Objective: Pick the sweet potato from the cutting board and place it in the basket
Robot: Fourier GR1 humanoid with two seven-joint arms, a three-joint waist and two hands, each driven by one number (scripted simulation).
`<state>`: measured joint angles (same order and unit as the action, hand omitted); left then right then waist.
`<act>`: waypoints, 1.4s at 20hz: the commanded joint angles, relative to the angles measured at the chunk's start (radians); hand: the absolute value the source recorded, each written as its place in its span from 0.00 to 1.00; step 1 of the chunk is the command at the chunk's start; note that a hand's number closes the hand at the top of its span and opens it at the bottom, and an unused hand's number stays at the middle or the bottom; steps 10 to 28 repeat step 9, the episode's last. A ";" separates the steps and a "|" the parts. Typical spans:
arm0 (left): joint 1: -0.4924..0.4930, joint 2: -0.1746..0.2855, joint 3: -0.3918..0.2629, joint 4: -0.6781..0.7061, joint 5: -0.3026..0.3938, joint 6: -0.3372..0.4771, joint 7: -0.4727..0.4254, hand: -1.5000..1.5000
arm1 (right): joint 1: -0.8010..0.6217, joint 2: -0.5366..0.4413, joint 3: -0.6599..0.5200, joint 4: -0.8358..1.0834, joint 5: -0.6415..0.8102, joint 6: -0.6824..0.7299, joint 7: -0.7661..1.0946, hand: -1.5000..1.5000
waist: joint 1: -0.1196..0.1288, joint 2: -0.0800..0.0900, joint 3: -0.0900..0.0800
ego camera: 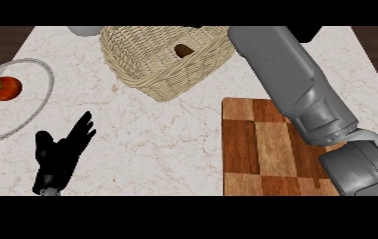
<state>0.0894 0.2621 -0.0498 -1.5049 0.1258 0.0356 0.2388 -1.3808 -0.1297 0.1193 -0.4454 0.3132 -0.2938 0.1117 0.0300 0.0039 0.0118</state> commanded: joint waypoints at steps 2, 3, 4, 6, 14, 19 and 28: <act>0.033 -0.015 -0.023 0.074 -0.024 0.001 0.025 0.50 | -0.053 -0.068 -0.109 0.030 -0.077 0.032 -0.001 0.00 | 0.001 0.008 -0.012; -0.032 -0.043 -0.025 0.123 -0.045 0.042 0.047 0.50 | 0.005 -0.045 -0.106 0.018 -0.070 -0.024 -0.035 0.00 | -0.018 0.008 -0.012; 0.025 -0.018 -0.015 0.078 -0.015 0.002 0.045 0.50 | -0.005 -0.125 -0.117 0.015 -0.079 0.052 -0.025 0.00 | -0.017 0.003 -0.012; 0.025 -0.033 -0.029 0.051 -0.041 0.036 0.070 0.50 | 0.008 -0.130 -0.130 0.028 -0.077 0.015 -0.001 0.00 | -0.019 0.001 -0.012; 0.025 -0.033 -0.011 0.087 -0.021 0.014 0.047 0.50 | 0.006 -0.204 -0.154 0.040 -0.091 0.078 -0.009 0.00 | -0.018 0.003 -0.012; 0.025 -0.033 -0.011 0.087 -0.021 0.014 0.047 0.50 | 0.006 -0.204 -0.154 0.040 -0.091 0.078 -0.009 0.00 | -0.018 0.003 -0.012; 0.025 -0.033 -0.011 0.087 -0.021 0.014 0.047 0.50 | 0.006 -0.204 -0.154 0.040 -0.091 0.078 -0.009 0.00 | -0.018 0.003 -0.012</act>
